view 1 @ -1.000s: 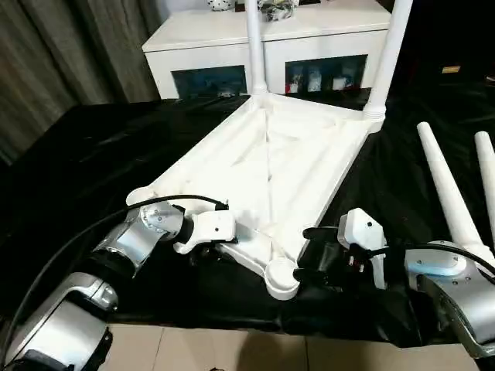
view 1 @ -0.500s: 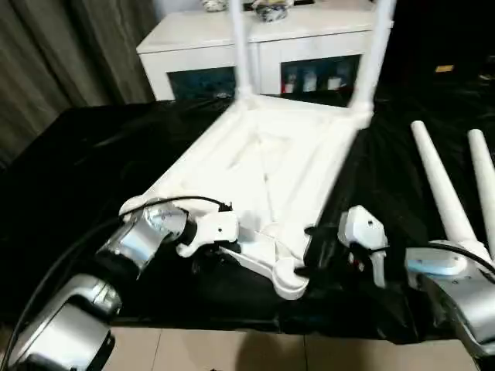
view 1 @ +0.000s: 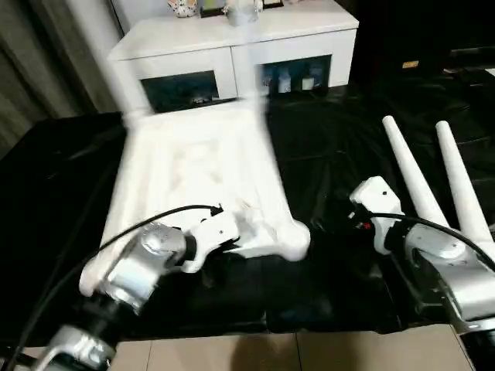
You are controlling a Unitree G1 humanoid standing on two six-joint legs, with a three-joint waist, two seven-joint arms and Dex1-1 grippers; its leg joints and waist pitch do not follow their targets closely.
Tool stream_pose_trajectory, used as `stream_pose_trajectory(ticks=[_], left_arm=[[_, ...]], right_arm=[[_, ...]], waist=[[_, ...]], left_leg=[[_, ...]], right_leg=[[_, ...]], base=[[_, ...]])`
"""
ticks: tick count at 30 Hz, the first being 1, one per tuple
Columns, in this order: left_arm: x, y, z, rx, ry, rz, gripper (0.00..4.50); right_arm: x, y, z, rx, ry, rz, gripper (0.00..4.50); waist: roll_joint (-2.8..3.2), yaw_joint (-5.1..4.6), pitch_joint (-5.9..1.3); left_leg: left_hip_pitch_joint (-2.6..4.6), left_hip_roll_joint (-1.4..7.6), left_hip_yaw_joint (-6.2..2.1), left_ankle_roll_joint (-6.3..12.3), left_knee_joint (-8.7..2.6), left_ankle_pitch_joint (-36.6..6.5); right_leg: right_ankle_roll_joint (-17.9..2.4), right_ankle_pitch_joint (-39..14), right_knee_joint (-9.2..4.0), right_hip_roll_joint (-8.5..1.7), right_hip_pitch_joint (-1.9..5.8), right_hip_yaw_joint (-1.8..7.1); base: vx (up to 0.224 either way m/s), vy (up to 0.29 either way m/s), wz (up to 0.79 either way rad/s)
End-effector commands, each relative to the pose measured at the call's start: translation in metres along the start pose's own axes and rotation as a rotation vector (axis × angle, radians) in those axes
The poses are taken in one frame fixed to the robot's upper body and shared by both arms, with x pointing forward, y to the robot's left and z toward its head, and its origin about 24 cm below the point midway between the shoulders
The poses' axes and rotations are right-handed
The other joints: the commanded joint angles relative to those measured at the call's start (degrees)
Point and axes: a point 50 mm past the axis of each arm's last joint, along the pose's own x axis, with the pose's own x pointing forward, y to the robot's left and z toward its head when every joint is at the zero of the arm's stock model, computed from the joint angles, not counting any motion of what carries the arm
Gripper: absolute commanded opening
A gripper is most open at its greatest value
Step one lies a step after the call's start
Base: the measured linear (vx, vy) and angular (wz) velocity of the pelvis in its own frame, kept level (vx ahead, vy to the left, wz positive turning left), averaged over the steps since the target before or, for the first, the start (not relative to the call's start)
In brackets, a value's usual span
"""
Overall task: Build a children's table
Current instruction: Rotate table base
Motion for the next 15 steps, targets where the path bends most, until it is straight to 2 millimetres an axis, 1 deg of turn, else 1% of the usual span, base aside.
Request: stream_pose_trajectory(ticks=[1, 2, 3, 5, 6, 7, 9, 10, 13, 15], left_arm=[[-0.010, 0.010, -0.010, -0.057, 0.057, 0.135, 0.29], [-0.009, 0.011, -0.005, -0.041, 0.038, 0.159, 0.18], [-0.008, 0.012, -0.004, -0.039, 0.027, 0.168, 0.18], [-0.007, 0.013, -0.002, -0.018, 0.018, 0.174, 0.10], [-0.007, 0.013, -0.002, -0.004, 0.025, 0.178, 0.07], [-0.007, 0.013, -0.003, -0.008, 0.031, 0.181, 0.03], [-0.008, 0.014, -0.005, 0.001, 0.042, 0.191, 0.03], [-0.008, 0.014, -0.006, 0.007, 0.044, 0.194, 0.03], [-0.006, 0.012, -0.003, 0.072, -0.008, 0.178, 0.03], [-0.006, 0.013, -0.004, 0.086, -0.003, 0.199, 0.03]], right_arm=[[0.003, -0.002, 0.001, 0.004, 0.006, -0.017, 3.84], [0.005, -0.002, 0.001, 0.010, 0.010, -0.031, 3.84], [0.006, -0.001, 0.000, 0.017, 0.013, -0.034, 3.84], [0.007, -0.001, -0.002, 0.034, 0.030, -0.052, 3.84], [0.008, 0.000, -0.004, 0.048, 0.043, -0.064, 3.84], [0.009, 0.000, -0.005, 0.058, 0.049, -0.069, 3.84], [0.009, 0.000, -0.008, 0.068, 0.061, -0.085, 3.84], [0.009, 0.000, -0.008, 0.069, 0.064, -0.091, 3.84], [0.010, 0.001, -0.009, 0.077, 0.063, -0.104, 3.84], [0.010, 0.000, -0.008, 0.078, 0.061, -0.114, 3.84]], waist=[[-1.63, 0.75, -3.05], [-1.74, 0.75, -3.06], [-1.76, 0.75, -2.88], [-1.79, 0.72, -2.90], [-1.90, 0.73, -2.96], [-1.79, 0.78, -2.98], [-1.67, 1.03, -3.00], [-1.84, 1.05, -3.01], [-2.03, 1.53, -3.03], [-1.99, 1.81, -3.02]], left_leg=[[0.84, 2.77, -1.74, 7.36, -3.03, -6.5], [0.80, 2.78, -1.75, 7.31, -3.04, -6.6], [0.81, 2.68, -1.72, 7.12, -3.04, -7.1], [0.77, 2.59, -1.71, 6.70, -3.11, -7.7], [0.85, 2.67, -1.77, 6.46, -3.17, -7.6], [0.95, 2.71, -1.74, 6.36, -3.12, -7.5], [1.00, 2.80, -1.78, 6.27, -3.18, -7.3], [0.98, 2.79, -1.73, 6.22, -3.19, -7.3], [0.99, 2.80, -1.64, 5.90, -3.19, -7.5], [1.02, 2.81, -1.62, 5.83, -3.16, -7.4]], right_leg=[[-14.2, 2.7, -4.96, -4.69, 2.17, 1.90], [-14.2, 2.5, -4.97, -4.69, 2.25, 1.89], [-14.1, 1.6, -5.18, -4.54, 2.15, 1.87], [-13.7, 0.2, -5.22, -4.58, 2.24, 1.91], [-13.5, 0.2, -5.14, -4.51, 2.21, 1.94], [-13.5, 0.5, -5.15, -4.50, 2.09, 1.96], [-13.5, 0.8, -5.10, -4.51, 2.01, 2.00], [-13.5, 1.0, -5.08, -4.48, 2.01, 2.01], [-13.2, 1.2, -5.07, -4.62, 2.00, 2.12], [-12.8, 1.2, -5.07, -4.67, 1.96, 2.17]], base=[[0.000, 0.000, 0.00], [0.000, 0.000, 0.00], [0.000, 0.000, 0.00], [0.000, 0.000, 0.00], [0.000, 0.000, 0.00], [0.000, 0.000, 0.00], [0.000, 0.000, 0.00], [0.000, 0.000, 0.00], [0.000, 0.000, 0.00], [0.000, 0.000, 0.00]])
